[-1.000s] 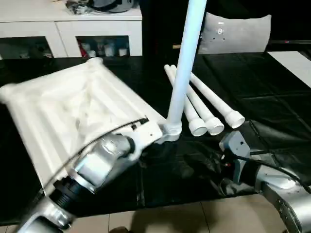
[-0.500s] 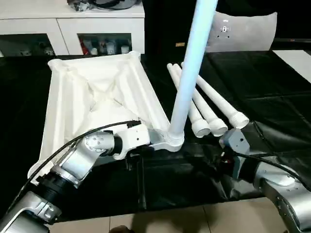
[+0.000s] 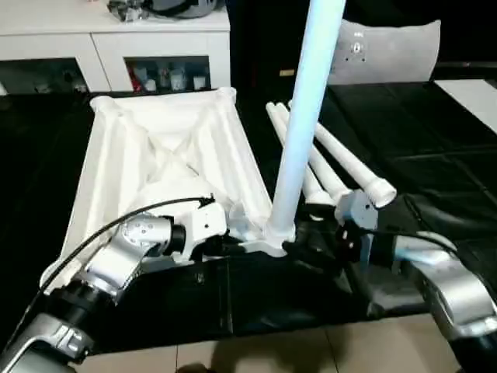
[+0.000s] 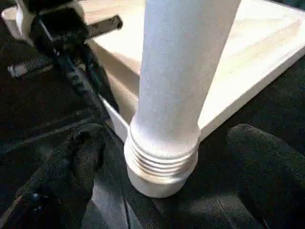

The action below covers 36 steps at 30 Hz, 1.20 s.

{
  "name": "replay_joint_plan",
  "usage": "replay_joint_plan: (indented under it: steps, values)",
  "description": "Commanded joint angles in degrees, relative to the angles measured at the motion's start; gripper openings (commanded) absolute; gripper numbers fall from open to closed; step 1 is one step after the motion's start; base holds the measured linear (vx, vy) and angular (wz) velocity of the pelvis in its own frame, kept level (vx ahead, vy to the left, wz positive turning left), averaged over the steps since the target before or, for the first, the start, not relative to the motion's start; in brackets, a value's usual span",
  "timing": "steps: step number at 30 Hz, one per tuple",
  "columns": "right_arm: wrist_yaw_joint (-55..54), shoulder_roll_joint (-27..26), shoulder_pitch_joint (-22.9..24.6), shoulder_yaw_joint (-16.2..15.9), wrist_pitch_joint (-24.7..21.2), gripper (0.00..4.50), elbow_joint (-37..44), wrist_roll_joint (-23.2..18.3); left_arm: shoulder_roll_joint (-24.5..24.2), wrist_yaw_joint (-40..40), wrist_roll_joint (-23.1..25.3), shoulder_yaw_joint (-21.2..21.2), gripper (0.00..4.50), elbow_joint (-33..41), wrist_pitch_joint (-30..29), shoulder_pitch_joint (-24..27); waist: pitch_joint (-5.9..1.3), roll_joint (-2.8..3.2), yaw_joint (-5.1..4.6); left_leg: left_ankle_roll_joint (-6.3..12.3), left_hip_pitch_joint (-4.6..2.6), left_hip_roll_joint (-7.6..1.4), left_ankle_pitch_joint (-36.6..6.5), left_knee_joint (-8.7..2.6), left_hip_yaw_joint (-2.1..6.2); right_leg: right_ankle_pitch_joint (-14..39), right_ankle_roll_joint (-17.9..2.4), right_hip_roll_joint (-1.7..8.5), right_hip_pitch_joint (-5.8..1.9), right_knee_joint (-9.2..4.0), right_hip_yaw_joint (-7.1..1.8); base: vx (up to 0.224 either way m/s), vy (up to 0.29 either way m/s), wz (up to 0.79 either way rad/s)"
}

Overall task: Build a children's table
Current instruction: Rotate leg to tighten

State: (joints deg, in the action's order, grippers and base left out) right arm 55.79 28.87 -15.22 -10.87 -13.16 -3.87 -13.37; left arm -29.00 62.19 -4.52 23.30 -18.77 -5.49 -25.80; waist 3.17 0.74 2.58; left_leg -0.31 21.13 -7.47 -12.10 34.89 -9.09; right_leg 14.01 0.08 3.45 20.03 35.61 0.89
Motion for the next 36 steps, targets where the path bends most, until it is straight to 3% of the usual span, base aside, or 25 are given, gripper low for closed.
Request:
replay_joint_plan:
  steps: [1,6,19,22,27,29,30,32,34,36]
  values:
    - [3.17,0.53,-1.82,-1.10,1.92,4.50,-2.97,0.49,0.53,3.34,-0.64,1.24,0.04,0.54,2.18,0.21,-3.13,-0.67,0.03,3.90,-0.73,-5.53,-5.99,-4.42,1.65,-0.53,-17.56,5.68,-1.42,-3.54,-2.22,0.000,0.000,0.00]
    - [7.16,-0.57,-5.69,-2.80,4.73,4.03,-9.97,0.59,0.73,4.65,-0.37,1.76,0.00,0.92,2.92,0.28,-3.35,-0.79,0.45,5.83,-0.71,-5.54,-3.35,-4.11,1.43,-4.37,-18.52,5.59,-1.38,-3.08,-2.09,0.000,0.000,0.00]
    - [12.58,-3.31,-9.47,-3.82,6.70,3.07,-17.33,0.16,1.28,5.52,0.64,1.24,0.00,0.58,3.45,0.54,-3.44,-0.96,0.89,5.85,-0.73,-5.69,-3.45,-4.11,1.15,-2.87,-18.56,5.57,-1.24,-3.00,-2.05,0.000,0.000,0.00]
    - [13.06,-3.40,-9.50,-3.75,6.69,2.83,-17.58,0.06,1.26,5.54,0.63,1.22,0.00,0.73,3.39,0.70,-3.39,-1.22,0.91,5.94,-0.74,-5.73,-3.50,-4.17,1.09,-2.44,-18.32,5.52,-1.21,-3.04,-2.05,0.000,0.000,0.00]
    - [14.14,-4.08,-9.37,-3.40,5.73,2.57,-17.88,-0.73,1.62,5.17,0.45,0.68,0.00,0.89,2.75,1.03,-3.35,-1.14,0.97,5.84,-0.72,-5.80,-3.93,-4.22,1.04,-1.07,-18.12,5.57,-1.12,-3.13,-2.04,0.000,0.000,0.00]
    - [11.15,-6.24,-8.76,-2.72,2.53,2.55,-17.61,-1.64,2.73,1.63,0.67,-0.69,0.00,1.17,0.31,1.37,-3.29,-1.18,0.88,5.71,-0.74,-5.75,-4.11,-4.26,0.96,-0.47,-18.06,5.50,-1.07,-3.18,-2.09,0.000,0.000,0.00]
    - [9.38,-7.30,-8.36,-2.68,1.66,2.55,-17.26,-1.53,3.39,-0.24,0.64,-1.40,0.00,1.49,-0.96,1.57,-3.18,-0.82,0.83,5.21,-0.78,-5.81,-4.82,-4.40,1.05,0.68,-18.01,5.54,-0.92,-3.25,-2.10,0.000,0.000,0.00]
    - [8.05,-7.96,-8.03,-2.77,1.14,2.54,-16.87,-1.26,3.85,-1.51,0.56,-1.90,0.00,1.85,-1.84,1.75,-3.08,-1.05,0.60,4.12,-0.88,-5.79,-6.69,-4.57,1.05,3.29,-17.73,5.52,-0.85,-3.59,-2.19,0.000,0.000,0.00]
    - [2.51,-10.24,-7.48,-3.07,0.43,2.52,-16.51,0.71,5.60,-6.30,0.21,-3.75,0.00,3.74,-5.98,2.36,-2.93,-0.35,0.47,2.70,-0.90,-5.83,-7.99,-4.79,1.18,5.47,-17.26,5.63,-0.79,-3.78,-2.29,0.000,0.000,0.00]
    - [-3.60,-13.11,-7.68,-2.51,-1.13,2.51,-16.96,2.11,7.52,-11.44,0.28,-5.54,0.00,6.00,-10.56,2.93,-2.86,-0.75,-0.46,0.92,-0.68,-5.78,-9.30,-5.16,1.30,7.00,-16.80,5.44,-0.84,-3.77,-2.32,0.000,0.000,0.00]
